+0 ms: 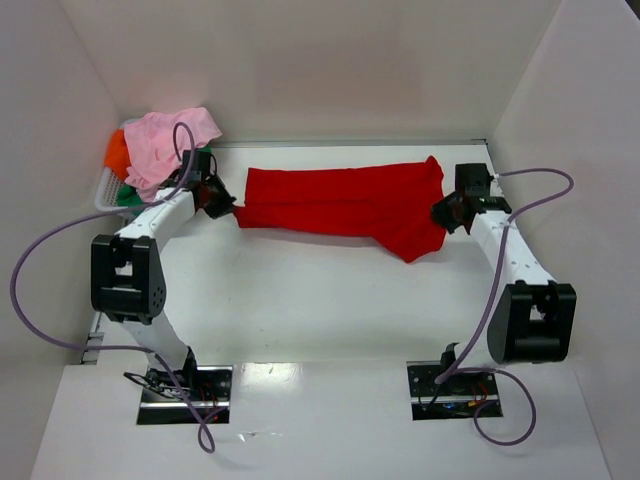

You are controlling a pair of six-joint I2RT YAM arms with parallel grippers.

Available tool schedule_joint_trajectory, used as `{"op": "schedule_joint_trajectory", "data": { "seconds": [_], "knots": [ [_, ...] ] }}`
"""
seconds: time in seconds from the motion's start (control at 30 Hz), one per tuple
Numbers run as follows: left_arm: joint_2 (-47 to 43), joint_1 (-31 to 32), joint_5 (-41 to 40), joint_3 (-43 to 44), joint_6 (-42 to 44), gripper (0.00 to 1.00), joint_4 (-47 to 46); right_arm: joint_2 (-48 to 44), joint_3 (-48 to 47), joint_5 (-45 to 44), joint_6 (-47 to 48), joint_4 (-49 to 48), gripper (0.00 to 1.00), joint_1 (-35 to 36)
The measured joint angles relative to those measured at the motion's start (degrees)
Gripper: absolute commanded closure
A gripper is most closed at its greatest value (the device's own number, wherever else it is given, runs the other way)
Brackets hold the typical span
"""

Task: Fold and stack the t-shirts
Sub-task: Fold the other side of the tshirt into a rectangle

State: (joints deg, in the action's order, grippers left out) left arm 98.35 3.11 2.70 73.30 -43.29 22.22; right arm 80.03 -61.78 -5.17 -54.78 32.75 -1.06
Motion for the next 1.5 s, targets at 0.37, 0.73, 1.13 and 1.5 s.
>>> {"op": "schedule_joint_trajectory", "data": {
  "seconds": [0.37, 0.73, 1.13, 1.5],
  "knots": [
    [8.9, -0.2, 0.7, 7.7, 0.0, 1.00, -1.0, 12.2, -10.5, 1.9, 0.7, -5.0, 1.00, -1.1],
    [14.6, -0.9, 0.7, 14.2, -0.2, 1.00, -1.4, 23.4, -20.7, 4.0, 0.7, -7.1, 0.97, -2.7],
    [21.6, -1.5, 0.7, 21.9, -0.5, 1.00, -1.4, 35.8, -32.5, 6.1, 0.7, -7.7, 0.97, -2.7],
    [25.7, -1.9, 0.8, 26.0, -0.6, 1.00, -0.7, 46.2, -46.1, 6.9, 0.8, -6.6, 0.97, -2.9]
  ]
}}
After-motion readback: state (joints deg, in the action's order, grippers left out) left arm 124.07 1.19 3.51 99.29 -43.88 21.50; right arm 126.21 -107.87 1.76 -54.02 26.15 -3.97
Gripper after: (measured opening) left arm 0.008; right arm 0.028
